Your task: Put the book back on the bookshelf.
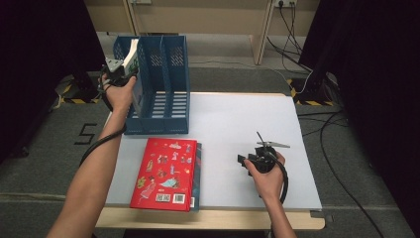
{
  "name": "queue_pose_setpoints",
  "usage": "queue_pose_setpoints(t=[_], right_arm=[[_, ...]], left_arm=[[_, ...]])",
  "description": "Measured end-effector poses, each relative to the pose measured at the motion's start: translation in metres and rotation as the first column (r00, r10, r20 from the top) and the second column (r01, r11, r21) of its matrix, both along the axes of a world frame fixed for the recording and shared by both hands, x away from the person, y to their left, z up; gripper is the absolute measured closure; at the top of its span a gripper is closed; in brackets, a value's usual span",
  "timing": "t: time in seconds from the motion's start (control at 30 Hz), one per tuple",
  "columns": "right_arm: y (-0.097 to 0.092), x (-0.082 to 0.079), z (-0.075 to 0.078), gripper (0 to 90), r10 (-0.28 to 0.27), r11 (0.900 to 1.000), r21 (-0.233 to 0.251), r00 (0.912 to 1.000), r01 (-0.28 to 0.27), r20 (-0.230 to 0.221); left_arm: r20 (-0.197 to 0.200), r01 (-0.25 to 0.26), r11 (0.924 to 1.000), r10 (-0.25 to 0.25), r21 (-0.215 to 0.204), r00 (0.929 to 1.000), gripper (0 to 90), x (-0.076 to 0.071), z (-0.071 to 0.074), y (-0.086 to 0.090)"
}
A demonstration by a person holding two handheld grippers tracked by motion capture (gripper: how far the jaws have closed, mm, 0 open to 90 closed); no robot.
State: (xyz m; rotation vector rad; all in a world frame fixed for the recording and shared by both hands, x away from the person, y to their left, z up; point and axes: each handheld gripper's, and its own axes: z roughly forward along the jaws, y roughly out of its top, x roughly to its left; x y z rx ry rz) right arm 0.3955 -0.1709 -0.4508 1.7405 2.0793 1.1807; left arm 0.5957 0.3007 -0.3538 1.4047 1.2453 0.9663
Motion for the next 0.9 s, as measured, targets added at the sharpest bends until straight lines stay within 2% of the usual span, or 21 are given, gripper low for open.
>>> queue_pose_setpoints(t=[0.07, 0.17, 0.23, 0.4, 0.53, 0.63, 0.73, 0.9], right_arm=[[0.001, 0.0, -0.001, 50.6, 0.003, 1.0, -0.003, 1.0, -0.003, 0.001], [0.002, -0.001, -0.002, 50.5, 0.007, 1.0, -0.007, 1.0, -0.007, -0.002], [0.003, -0.002, -0.001, 50.4, 0.006, 1.0, -0.005, 1.0, -0.006, -0.001], [0.005, -0.003, 0.002, 50.0, 0.01, 0.9999, -0.004, 0.9999, -0.01, 0.009], [0.008, -0.004, 0.005, 49.9, 0.012, 0.9999, -0.002, 0.9999, -0.012, 0.009], [0.011, -0.006, 0.009, 49.7, 0.014, 0.9999, -0.002, 0.9998, -0.014, 0.014], [0.012, -0.006, 0.012, 49.6, 0.011, 0.9999, 0.005, 0.9998, -0.011, 0.018], [0.017, -0.006, 0.016, 49.3, 0.016, 0.9999, 0.0, 0.9998, -0.016, 0.011]], left_arm=[[-0.02, 0.0, 0.9999, 0.0, 0.01, 0.9998, 64.4, -0.002, 0.001, 0.0], [-0.051, 0.019, 0.9997, -0.019, -0.017, 0.9985, 54.3, -0.006, 0.004, 0.001], [-0.057, 0.021, 0.9996, -0.022, -0.016, 0.9981, 49.9, -0.011, 0.008, 0.002], [-0.059, 0.031, 0.9991, -0.03, 0.028, 0.9978, 45.9, -0.024, 0.013, 0.003], [-0.059, 0.023, 0.9996, -0.022, 0.016, 0.998, 42.5, -0.035, 0.014, 0.006], [-0.058, 0.034, 0.9991, -0.032, 0.025, 0.9978, 41.0, -0.044, 0.015, 0.007], [-0.057, 0.039, 0.9991, -0.039, 0.015, 0.9976, 40.5, -0.053, 0.017, 0.007], [-0.08, 0.056, 0.997, -0.052, 0.053, 0.9954, 40.1, -0.072, 0.014, 0.005]])
